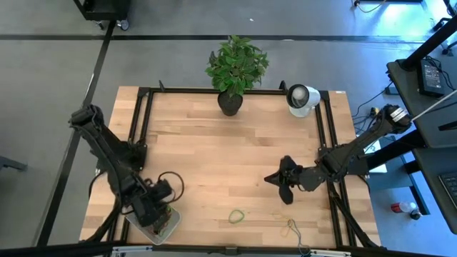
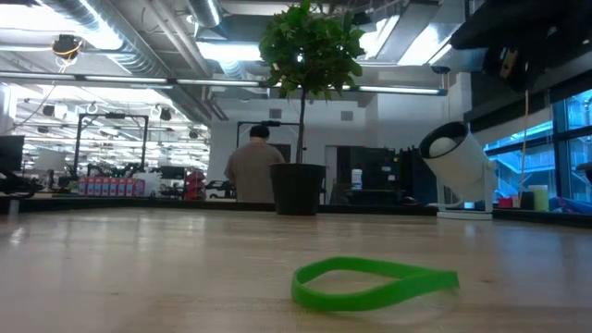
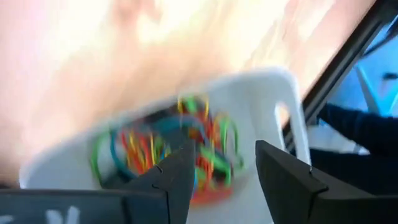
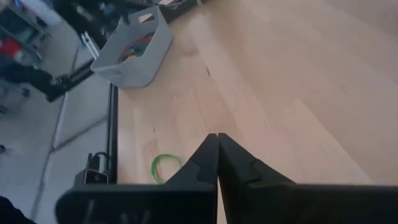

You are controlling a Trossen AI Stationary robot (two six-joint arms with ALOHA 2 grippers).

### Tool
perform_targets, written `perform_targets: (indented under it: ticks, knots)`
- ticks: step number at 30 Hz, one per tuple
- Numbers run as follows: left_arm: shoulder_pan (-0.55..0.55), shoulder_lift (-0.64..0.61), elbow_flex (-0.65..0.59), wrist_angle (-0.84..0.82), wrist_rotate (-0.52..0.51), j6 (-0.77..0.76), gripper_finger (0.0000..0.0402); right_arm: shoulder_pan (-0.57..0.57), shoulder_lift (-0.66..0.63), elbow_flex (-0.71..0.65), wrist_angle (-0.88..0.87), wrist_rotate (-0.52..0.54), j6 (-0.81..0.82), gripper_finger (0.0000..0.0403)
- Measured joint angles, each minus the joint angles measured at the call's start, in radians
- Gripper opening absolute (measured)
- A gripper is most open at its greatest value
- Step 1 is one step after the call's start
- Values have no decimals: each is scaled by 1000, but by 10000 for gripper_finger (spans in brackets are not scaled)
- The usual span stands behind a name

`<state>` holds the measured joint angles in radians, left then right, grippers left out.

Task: Pick and place rubber bands into bin
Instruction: Put the blue rubber band into the gray bin

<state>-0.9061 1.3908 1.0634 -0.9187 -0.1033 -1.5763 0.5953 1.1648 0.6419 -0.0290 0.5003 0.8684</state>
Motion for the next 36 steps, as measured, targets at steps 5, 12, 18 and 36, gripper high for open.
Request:
perform_targets:
  ticks: [5,12,18,36]
  knots:
    - [104,-34,0,1,-86,161,146,14,38,124,-185,3,-29,2]
    - [275,-40,1,94,-118,425,100,36,73,348,-704,-53,202,2]
    - [369,-40,1,305,-132,749,14,102,73,404,-960,-142,453,2]
    - [509,-39,2,655,-131,1185,2,360,411,399,-931,-624,1071,11]
